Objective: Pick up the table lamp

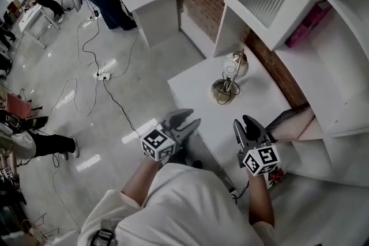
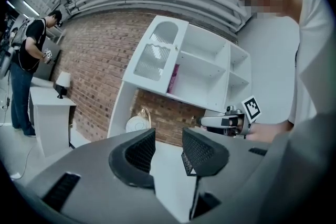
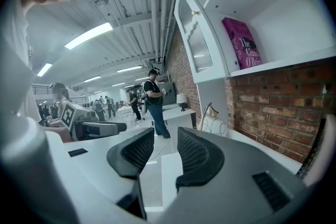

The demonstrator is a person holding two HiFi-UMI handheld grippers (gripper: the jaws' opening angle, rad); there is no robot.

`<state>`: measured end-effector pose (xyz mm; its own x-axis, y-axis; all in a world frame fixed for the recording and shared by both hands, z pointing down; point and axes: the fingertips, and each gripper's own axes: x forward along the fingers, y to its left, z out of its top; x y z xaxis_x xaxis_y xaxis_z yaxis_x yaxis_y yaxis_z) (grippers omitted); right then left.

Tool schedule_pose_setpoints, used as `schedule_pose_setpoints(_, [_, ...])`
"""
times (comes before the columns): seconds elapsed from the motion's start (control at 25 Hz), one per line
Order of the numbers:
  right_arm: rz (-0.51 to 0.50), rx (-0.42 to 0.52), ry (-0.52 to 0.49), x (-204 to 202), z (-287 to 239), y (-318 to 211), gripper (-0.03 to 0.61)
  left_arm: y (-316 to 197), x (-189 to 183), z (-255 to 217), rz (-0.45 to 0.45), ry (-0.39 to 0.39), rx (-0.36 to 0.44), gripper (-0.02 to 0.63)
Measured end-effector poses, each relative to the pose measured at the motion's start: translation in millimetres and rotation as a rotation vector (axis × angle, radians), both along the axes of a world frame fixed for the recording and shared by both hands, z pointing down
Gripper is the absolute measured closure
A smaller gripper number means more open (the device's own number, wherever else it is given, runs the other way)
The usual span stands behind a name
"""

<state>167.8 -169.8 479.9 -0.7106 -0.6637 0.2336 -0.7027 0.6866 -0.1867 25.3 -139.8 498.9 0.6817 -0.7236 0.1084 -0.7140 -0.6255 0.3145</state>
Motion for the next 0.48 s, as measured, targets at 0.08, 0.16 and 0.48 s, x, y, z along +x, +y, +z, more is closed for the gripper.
schedule_pose_setpoints(0.08, [0.013, -0.009, 0.001, -5.7, 6.6, -15.0, 0.425, -17.4, -4.5, 6.7, 0.019, 0.001, -0.008, 0.436])
schedule_pose_setpoints(0.16, [0.025, -0.019, 0.006, -12.0, 15.9, -32.7, 0.425, -37.3, -9.8, 17.1, 0.035, 0.007, -0.022, 0.436])
schedule_pose_setpoints(0.48, [0.087, -0.043, 0.037, -32.4, 31.8, -78.7, 0.425, -91.7, -24.7, 42.1, 0.126, 0.009, -0.056, 0.436])
